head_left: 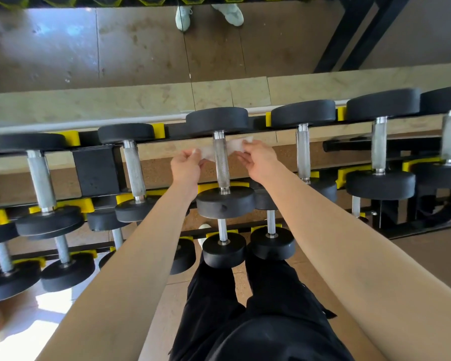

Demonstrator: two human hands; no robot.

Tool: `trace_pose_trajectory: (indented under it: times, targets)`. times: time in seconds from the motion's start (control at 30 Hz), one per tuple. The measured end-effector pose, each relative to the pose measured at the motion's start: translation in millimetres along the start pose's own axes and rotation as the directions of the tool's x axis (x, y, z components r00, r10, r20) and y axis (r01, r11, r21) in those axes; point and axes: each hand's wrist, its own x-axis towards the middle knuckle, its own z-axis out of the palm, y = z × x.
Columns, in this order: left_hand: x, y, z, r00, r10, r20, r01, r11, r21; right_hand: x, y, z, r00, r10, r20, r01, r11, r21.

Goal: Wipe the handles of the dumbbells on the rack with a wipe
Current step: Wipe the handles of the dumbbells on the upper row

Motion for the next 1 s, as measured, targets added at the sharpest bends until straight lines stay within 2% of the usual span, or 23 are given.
trace_pose_trajectory:
  times: [0.1, 0.2, 0.3, 0.43, 0.53, 0.63, 0.73, 0.87, 0.93, 1.0]
  targets:
    - [-4, -7, 9, 0.998, 0.0, 0.066, -0.004, 0.999, 0.054, 6, 2, -24, 0.998, -0.062, -0.015, 0.06, 0.992, -0.107]
    - [-2, -14, -11, 0.999, -0.001, 0.037, 0.001, 1.0, -0.007, 1, 19, -26, 0.994, -0.053, 0.093, 0.075, 0.966, -0.246]
    - [1, -24, -36, 1.0, -0.027, 0.008, 0.027, 1.0, -0.011, -1, 35, -21, 0.992, -0.069, 0.11, 0.107, 0.915, -0.389]
    - [-6, -30, -29, 0.995, -0.013, 0.099, -0.013, 0.966, 0.257, 4, 31, -41, 0.992, -0.128, 0.007, 0.116, 0.866, -0.486]
    - [-12, -33, -29, 0.991, -0.006, 0.132, -0.036, 0.948, 0.315, 2, 26, -47, 0.979, -0.203, 0.006, 0.142, 0.664, -0.734]
    - [-9, -32, -51, 0.998, 0.01, 0.055, -0.025, 0.956, 0.291, -10, 38, -31, 0.976, -0.166, 0.138, 0.2, 0.461, -0.864]
    - [-9, -37, -62, 0.997, 0.078, 0.029, -0.083, 0.928, 0.364, -15, 40, -27, 0.969, -0.131, 0.209, 0.241, 0.329, -0.913]
    - [-22, -43, -44, 0.974, 0.065, 0.217, -0.176, 0.82, 0.544, -17, 20, -48, 0.982, -0.127, 0.139, 0.17, 0.278, -0.945]
    - [-28, -41, -42, 0.961, 0.047, 0.272, -0.201, 0.795, 0.573, -19, 22, -51, 0.973, -0.159, 0.165, 0.191, 0.165, -0.968]
    - [-34, -32, -51, 0.949, 0.069, 0.308, -0.237, 0.799, 0.553, -20, 33, -46, 0.956, -0.177, 0.236, 0.258, 0.115, -0.959]
